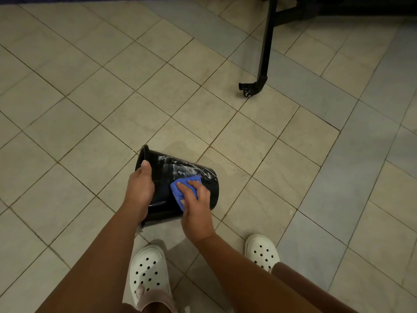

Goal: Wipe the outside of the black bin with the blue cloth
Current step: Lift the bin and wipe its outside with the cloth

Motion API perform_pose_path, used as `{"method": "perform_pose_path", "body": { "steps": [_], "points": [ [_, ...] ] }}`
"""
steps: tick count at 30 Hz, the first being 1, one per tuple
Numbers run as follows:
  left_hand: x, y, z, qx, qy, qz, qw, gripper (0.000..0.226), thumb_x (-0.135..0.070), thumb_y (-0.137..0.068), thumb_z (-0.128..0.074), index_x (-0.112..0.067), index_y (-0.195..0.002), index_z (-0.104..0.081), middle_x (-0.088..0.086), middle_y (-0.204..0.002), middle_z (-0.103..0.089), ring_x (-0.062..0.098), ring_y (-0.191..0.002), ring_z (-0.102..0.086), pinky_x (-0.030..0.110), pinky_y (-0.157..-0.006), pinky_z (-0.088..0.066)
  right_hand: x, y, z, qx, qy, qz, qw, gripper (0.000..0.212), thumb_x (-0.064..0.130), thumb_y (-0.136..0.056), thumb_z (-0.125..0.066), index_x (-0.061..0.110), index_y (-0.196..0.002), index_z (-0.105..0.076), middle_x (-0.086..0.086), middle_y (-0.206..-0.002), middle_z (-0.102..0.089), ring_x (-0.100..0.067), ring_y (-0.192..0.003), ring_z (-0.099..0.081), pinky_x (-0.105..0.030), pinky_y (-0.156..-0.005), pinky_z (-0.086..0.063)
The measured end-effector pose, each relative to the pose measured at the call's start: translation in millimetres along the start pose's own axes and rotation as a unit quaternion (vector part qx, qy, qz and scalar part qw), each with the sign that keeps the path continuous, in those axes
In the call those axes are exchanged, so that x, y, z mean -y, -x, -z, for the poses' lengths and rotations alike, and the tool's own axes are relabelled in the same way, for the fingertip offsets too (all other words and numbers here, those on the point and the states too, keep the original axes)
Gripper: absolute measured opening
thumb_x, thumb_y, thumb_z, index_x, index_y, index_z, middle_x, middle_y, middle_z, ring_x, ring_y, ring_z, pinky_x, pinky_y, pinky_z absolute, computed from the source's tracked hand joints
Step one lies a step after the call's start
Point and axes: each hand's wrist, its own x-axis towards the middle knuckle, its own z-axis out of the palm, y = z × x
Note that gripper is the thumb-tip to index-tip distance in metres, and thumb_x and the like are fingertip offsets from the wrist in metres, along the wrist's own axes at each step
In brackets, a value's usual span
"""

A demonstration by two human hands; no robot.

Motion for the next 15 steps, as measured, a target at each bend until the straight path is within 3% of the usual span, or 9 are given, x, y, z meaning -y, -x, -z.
{"method": "perform_pose_path", "body": {
  "steps": [5, 7, 11, 15],
  "points": [
    [1, 1, 2, -0.008, -0.015, -0.004, 1.000, 0.054, -0.048, -0.102, -0.027, -0.010, -0.119, -0.061, 0.016, -0.106, -0.066, 0.033, -0.098, -0.064, 0.043, -0.080, -0.053, -5, 5, 2, 0.037, 0.031, 0.090, 0.995, 0.053, 0.001, -0.085, -0.058, 0.019, -0.133, -0.045, -0.006, -0.134, -0.037, -0.026, -0.125, -0.037, -0.031, -0.105, -0.034],
    [0, 1, 3, -0.005, -0.022, -0.009, 1.000, 0.055, -0.048, -0.102, -0.027, -0.009, -0.121, -0.059, 0.016, -0.108, -0.065, 0.032, -0.100, -0.062, 0.043, -0.083, -0.050, -15, 2, 8, 0.048, 0.048, 0.101, 0.993, 0.054, 0.001, -0.084, -0.057, 0.019, -0.134, -0.046, -0.008, -0.133, -0.039, -0.024, -0.124, -0.037, -0.026, -0.106, -0.030],
    [1, -1, 5, -0.004, -0.015, 0.002, 1.000, 0.058, -0.053, -0.100, -0.027, -0.011, -0.128, -0.057, 0.016, -0.120, -0.062, 0.035, -0.111, -0.058, 0.053, -0.100, -0.045, -20, -5, 9, 0.021, 0.027, 0.007, 0.999, 0.047, 0.001, -0.086, -0.054, 0.015, -0.130, -0.051, -0.016, -0.132, -0.044, -0.030, -0.119, -0.042, -0.025, -0.103, -0.029],
    [0, -1, 2, -0.015, -0.015, -0.003, 1.000, 0.056, -0.049, -0.102, -0.026, -0.009, -0.127, -0.057, 0.017, -0.116, -0.062, 0.036, -0.108, -0.059, 0.050, -0.095, -0.048, 1, -7, 1, 0.007, 0.005, -0.044, 0.999, 0.042, 0.014, -0.093, -0.045, 0.016, -0.134, -0.047, -0.016, -0.134, -0.039, -0.028, -0.121, -0.035, -0.034, -0.103, -0.034]
  ]
}}
